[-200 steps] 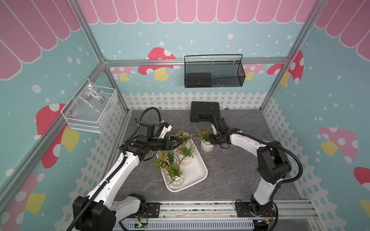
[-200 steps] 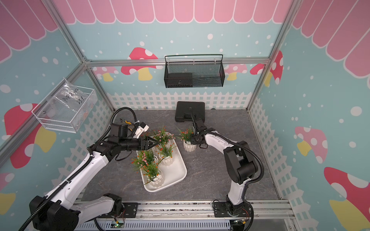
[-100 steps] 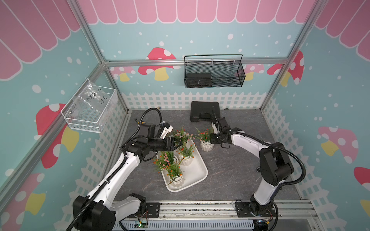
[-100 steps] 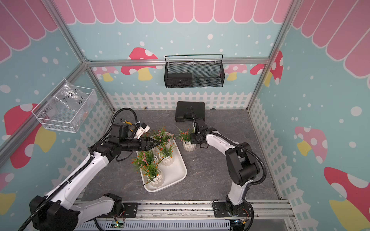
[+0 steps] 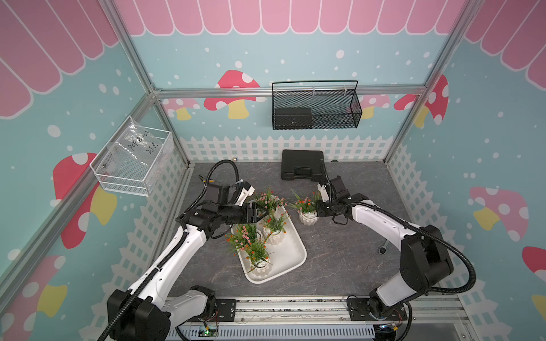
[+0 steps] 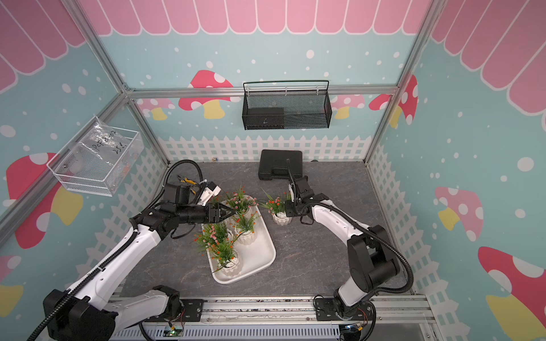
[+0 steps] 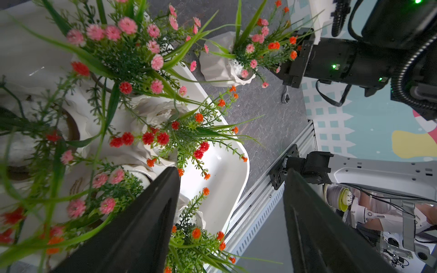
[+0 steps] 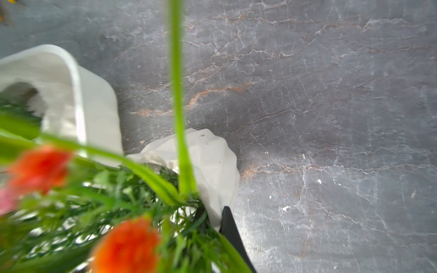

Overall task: Put the potted gypsophila into the storage box
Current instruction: Pick up the baby's breath potted plant from the center of the board.

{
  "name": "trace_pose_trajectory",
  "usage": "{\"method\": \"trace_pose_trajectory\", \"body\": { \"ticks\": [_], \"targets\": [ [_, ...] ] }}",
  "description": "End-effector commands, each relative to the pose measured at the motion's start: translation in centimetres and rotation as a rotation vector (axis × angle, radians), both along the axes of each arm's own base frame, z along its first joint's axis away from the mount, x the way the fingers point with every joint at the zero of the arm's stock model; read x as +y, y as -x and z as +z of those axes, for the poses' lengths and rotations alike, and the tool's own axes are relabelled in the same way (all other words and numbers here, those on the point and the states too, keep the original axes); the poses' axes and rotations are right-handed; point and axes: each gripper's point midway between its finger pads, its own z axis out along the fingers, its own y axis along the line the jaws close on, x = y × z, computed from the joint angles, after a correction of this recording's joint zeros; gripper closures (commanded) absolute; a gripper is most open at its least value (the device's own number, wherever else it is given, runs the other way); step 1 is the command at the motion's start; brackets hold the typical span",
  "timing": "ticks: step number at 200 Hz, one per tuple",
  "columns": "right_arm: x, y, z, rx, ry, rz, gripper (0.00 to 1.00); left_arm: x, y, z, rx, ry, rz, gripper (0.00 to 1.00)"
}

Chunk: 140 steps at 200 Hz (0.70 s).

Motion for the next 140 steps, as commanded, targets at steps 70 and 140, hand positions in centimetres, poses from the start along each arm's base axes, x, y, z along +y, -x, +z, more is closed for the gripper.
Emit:
{"method": "trace_pose_trajectory", "body": {
  "ticks": [70,140],
  "targets": [
    [-1.6,3.7,4.1,-0.096,-0.101,-0.019,1.0,0.7,0.5,0.0,-0.024,-0.032,0.021,0.3],
    [-2.3,6.2,6.4,-0.137,-0.136,0.006,1.0,0.2,1.2,0.4,-0.04,-0.033,-0.003,0.3]
  ]
}}
